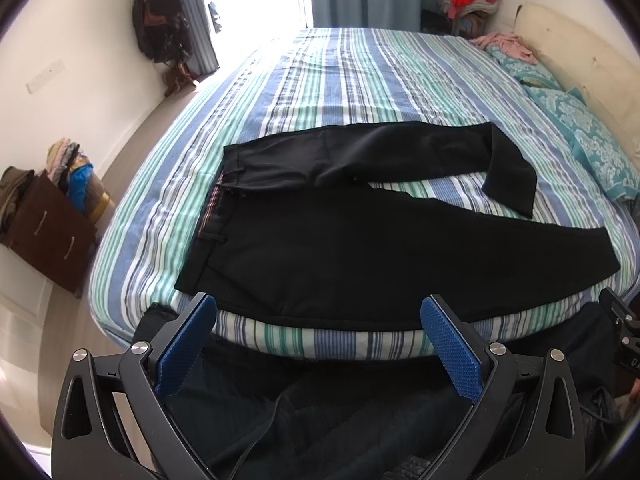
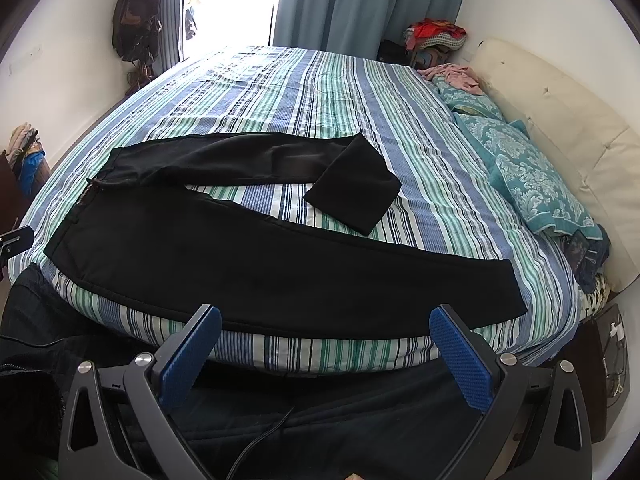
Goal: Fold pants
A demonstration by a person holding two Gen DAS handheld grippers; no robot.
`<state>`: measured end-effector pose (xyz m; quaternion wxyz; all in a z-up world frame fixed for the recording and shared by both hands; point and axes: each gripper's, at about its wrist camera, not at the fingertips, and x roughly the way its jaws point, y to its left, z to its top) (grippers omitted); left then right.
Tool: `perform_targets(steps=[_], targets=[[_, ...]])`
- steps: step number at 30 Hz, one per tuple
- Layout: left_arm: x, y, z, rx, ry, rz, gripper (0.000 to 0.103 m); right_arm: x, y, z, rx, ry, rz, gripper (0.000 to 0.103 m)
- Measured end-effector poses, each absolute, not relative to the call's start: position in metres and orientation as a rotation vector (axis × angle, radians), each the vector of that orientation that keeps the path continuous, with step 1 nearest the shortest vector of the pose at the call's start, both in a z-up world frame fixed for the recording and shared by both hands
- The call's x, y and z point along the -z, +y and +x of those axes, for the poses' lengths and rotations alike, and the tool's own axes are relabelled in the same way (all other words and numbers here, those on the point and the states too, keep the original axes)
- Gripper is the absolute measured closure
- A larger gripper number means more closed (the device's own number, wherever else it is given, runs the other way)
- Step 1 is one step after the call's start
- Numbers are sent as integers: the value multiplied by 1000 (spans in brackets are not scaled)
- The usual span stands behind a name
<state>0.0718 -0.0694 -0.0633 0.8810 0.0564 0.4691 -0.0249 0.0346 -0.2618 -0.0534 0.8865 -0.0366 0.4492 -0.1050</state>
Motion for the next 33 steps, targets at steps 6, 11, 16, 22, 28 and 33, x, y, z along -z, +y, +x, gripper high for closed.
perform_targets(steps=[6,11,16,22,28,33], targets=[[63,-71,71,55,973,128,1,55,-259,34,214,937,-88,0],[60,-71,69,50,963,131,1,53,-257,32,214,923,-96,0],[61,-68,69,45,967,119,1,53,-257,32,212,926,-95,0],[60,-67,71,48,964,118,1,52,-258,30,218,916,-100,0],[57,-69,66,56,947,126,1,51,-259,28,219,909,-98,0],[53,-68,64,50,932,125,1,50,-261,26,215,901,-80,0]])
